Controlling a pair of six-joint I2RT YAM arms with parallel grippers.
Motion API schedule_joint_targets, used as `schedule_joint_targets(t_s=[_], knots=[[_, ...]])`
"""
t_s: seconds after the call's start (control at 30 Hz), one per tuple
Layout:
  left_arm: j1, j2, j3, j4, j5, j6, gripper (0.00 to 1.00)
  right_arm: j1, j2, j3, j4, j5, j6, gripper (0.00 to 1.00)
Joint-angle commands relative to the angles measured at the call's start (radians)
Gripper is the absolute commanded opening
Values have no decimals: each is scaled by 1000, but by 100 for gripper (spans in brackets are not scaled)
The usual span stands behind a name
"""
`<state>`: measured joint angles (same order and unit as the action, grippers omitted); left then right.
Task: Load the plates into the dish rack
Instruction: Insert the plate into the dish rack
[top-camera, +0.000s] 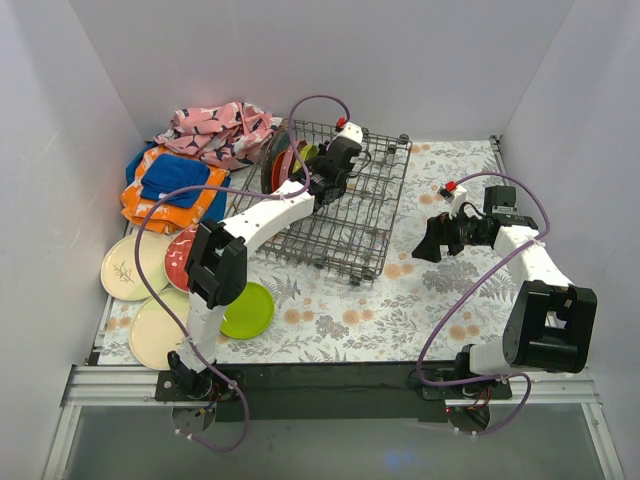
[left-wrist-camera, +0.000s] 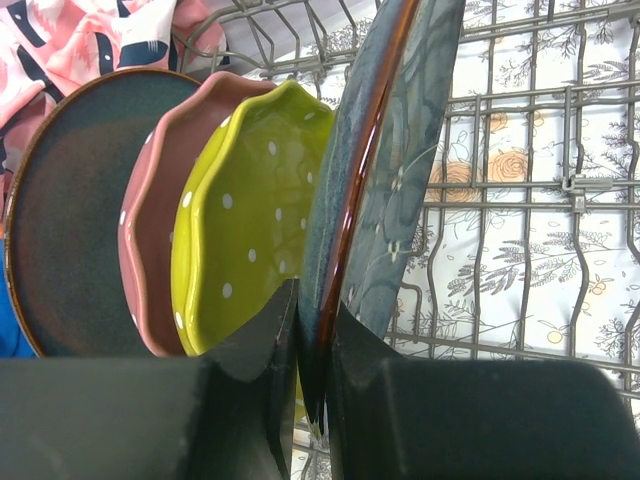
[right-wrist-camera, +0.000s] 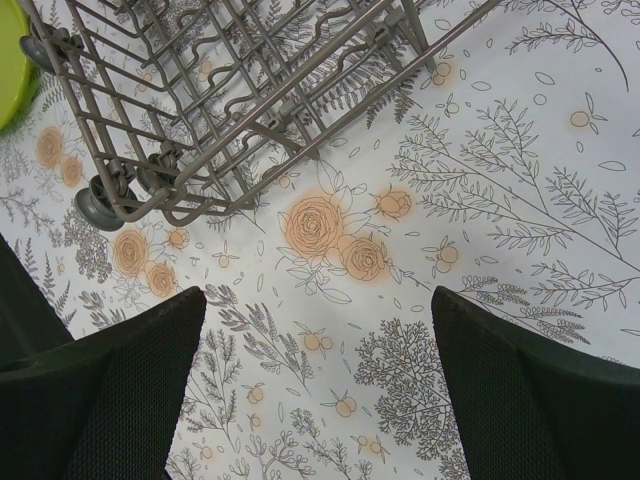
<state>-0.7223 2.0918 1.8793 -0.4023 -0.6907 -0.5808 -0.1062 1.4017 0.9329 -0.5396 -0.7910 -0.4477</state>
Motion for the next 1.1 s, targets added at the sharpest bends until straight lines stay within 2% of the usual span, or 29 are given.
schedule_joint_targets(t_s=[0.0, 0.63, 1.07], knots=[[11, -85, 87, 109, -118, 29, 0, -3, -4, -8, 26, -13, 3, 98], [12, -92, 44, 146, -164, 65, 0, -3, 0, -12, 30, -10, 3, 98], [11, -105, -43, 91, -92, -65, 0, -4, 0, -20, 33, -5, 0, 98]])
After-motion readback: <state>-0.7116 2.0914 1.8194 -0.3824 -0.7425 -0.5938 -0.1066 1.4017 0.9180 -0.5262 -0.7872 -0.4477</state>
